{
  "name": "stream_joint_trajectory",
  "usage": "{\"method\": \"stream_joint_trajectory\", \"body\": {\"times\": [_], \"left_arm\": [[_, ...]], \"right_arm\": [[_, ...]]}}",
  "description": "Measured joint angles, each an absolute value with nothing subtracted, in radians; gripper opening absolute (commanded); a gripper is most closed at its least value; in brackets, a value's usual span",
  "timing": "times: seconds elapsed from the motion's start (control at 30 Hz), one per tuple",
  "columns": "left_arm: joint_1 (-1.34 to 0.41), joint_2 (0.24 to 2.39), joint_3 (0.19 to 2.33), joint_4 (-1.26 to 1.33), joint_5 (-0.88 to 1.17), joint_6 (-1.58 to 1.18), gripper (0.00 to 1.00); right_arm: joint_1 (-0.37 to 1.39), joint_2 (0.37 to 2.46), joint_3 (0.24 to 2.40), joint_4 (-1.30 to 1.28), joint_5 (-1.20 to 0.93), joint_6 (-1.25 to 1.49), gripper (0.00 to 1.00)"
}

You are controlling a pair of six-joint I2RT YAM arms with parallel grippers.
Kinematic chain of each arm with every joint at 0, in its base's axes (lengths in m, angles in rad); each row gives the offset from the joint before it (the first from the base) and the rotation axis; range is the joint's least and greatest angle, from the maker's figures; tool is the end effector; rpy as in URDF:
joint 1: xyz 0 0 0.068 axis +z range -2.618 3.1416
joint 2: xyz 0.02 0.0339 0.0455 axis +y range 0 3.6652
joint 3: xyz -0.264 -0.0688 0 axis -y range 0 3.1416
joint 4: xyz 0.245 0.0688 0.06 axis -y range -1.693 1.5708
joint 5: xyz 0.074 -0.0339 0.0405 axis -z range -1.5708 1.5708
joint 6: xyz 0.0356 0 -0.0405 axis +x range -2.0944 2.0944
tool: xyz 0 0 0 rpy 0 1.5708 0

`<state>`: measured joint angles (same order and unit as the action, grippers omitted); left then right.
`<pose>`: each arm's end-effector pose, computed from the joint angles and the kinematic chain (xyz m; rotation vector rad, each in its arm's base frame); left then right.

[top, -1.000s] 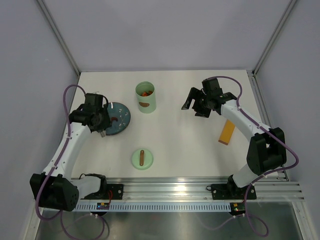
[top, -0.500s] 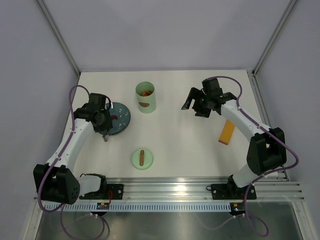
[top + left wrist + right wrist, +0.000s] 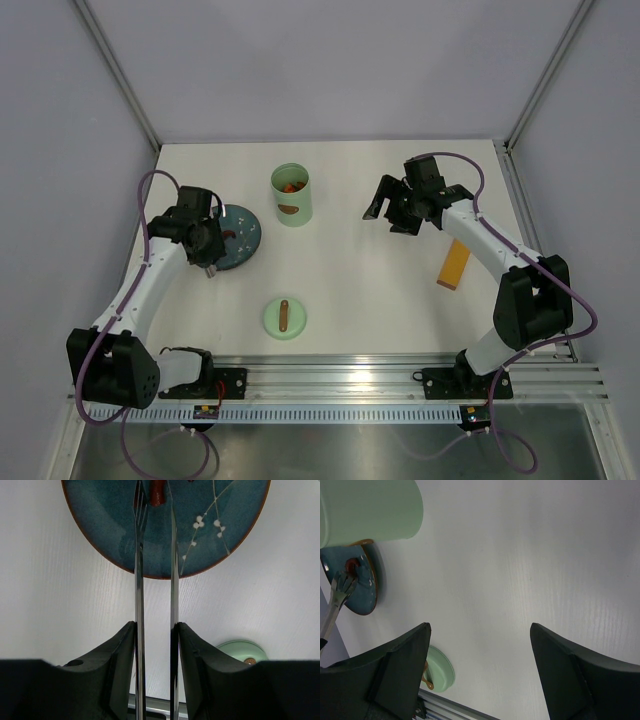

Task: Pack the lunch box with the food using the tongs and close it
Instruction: Pick up the fake food from the plate.

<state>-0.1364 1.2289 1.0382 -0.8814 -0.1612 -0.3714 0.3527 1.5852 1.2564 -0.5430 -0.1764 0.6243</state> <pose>0.2342 -0.0264 0.2788 -0.3606 2.5952 0.0373 0.3218 0.1251 0.2717 0.2619 2.5197 0.6308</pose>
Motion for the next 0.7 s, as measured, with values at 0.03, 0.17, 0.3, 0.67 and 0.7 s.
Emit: {"method": "stream_joint_trajectory", "body": {"times": [0.03, 0.17, 0.3, 0.67, 0.7], "left_arm": [[-0.136, 1.229, 1.038, -0.881, -0.161, -0.371, 0.4], [-0.136, 1.229, 1.038, -0.881, -0.16, -0.37, 0.27], [-0.136, 1.226, 1.038, -0.881, -0.16, -0.369, 0.11], [-0.136, 1.16, 1.119, -0.935, -0.161, -0.366, 0.0], [-0.136, 1.151, 1.148, -0.948, -0.157, -0.365, 0.0]], "right_arm": [[0.353, 1.585, 1.256, -0.543, -0.176, 0.624, 0.88], [0.353, 1.585, 1.256, -0.543, -0.176, 0.624, 0.88], [0.353, 1.585, 1.256, -0.543, -0.176, 0.624, 0.88], [0.353, 1.585, 1.256, -0.543, -0.176, 0.624, 0.88], [0.353, 1.585, 1.256, -0.543, -0.176, 0.625, 0.88]]}}
